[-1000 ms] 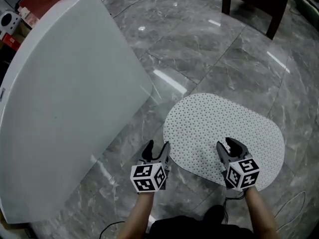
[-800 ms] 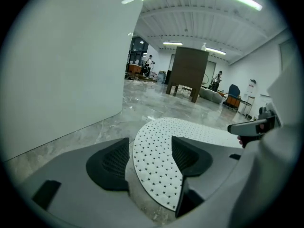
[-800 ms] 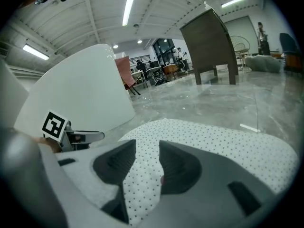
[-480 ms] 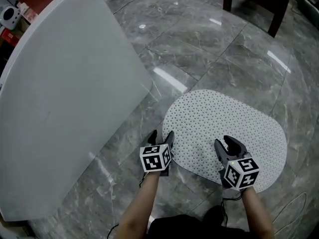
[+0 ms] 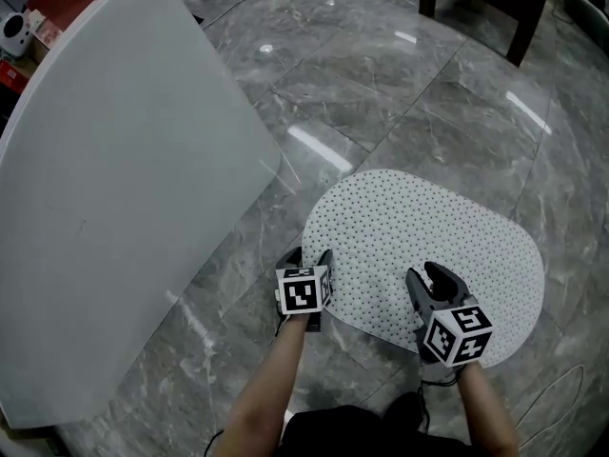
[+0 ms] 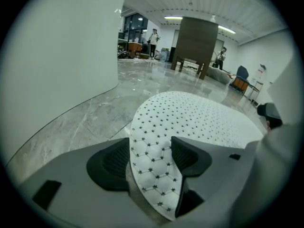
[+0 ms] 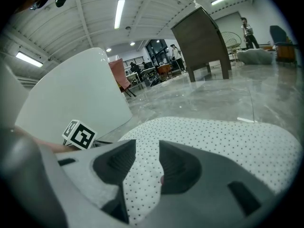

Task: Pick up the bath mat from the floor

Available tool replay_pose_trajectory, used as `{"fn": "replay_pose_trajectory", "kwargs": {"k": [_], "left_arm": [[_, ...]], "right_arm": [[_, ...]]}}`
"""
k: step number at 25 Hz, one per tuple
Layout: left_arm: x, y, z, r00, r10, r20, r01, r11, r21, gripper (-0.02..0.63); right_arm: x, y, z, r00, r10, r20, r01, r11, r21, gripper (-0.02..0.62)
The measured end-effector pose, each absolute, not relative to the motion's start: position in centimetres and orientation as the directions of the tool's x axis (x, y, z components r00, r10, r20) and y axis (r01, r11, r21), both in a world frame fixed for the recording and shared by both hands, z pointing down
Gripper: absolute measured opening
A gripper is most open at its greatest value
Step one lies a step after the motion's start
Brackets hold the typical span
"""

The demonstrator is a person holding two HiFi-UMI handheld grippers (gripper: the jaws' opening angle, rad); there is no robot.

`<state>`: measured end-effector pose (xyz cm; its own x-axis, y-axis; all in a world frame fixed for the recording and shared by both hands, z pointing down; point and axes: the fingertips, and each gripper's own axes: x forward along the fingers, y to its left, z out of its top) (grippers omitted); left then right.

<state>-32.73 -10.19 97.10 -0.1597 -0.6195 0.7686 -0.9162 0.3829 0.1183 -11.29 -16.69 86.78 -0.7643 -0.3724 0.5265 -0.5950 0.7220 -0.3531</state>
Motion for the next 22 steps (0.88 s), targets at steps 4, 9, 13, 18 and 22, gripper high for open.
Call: {"fn": "replay_pose_trajectory", "kwargs": {"k": [4,9,13,18,22], "left_arm": [[-32.4,-10.2,97.1,-0.146,-0.616,0.774,-0.924,0.365,0.115,0.259],[-31.0,-10.6,97.0,-0.072,-0.609,0.79,-0.937,0.312,0.155,0.182],[-28.5,-11.9,95.6,-0.055,-0.642,0.765,-0.955,0.258,0.148,0.064],[-25.5,-13.2,92.9,0.023,-0.706,0.708,-0.949,0.208,0.238,0.034],[-23.0,-14.2,91.0,0.095,-0.738,0.668,-0.936,0.162,0.312,0.029]], "right_arm": [[-10.9,-16.7,86.8,-0.761,-0.376,0.528,-0.601,0.715,-0.357,0.153],[-10.2,-16.7,86.8,-0.75,-0.387,0.536,-0.618,0.697,-0.363,0.153],[-9.4,-16.8,86.6,-0.741,-0.4,0.539,-0.632,0.687,-0.359,0.153],[-6.8,-17.5,86.6,-0.711,-0.451,0.54,-0.682,0.629,-0.373,0.153],[-2.7,-18.1,86.9,-0.656,-0.512,0.555,-0.748,0.542,-0.384,0.153]]}}
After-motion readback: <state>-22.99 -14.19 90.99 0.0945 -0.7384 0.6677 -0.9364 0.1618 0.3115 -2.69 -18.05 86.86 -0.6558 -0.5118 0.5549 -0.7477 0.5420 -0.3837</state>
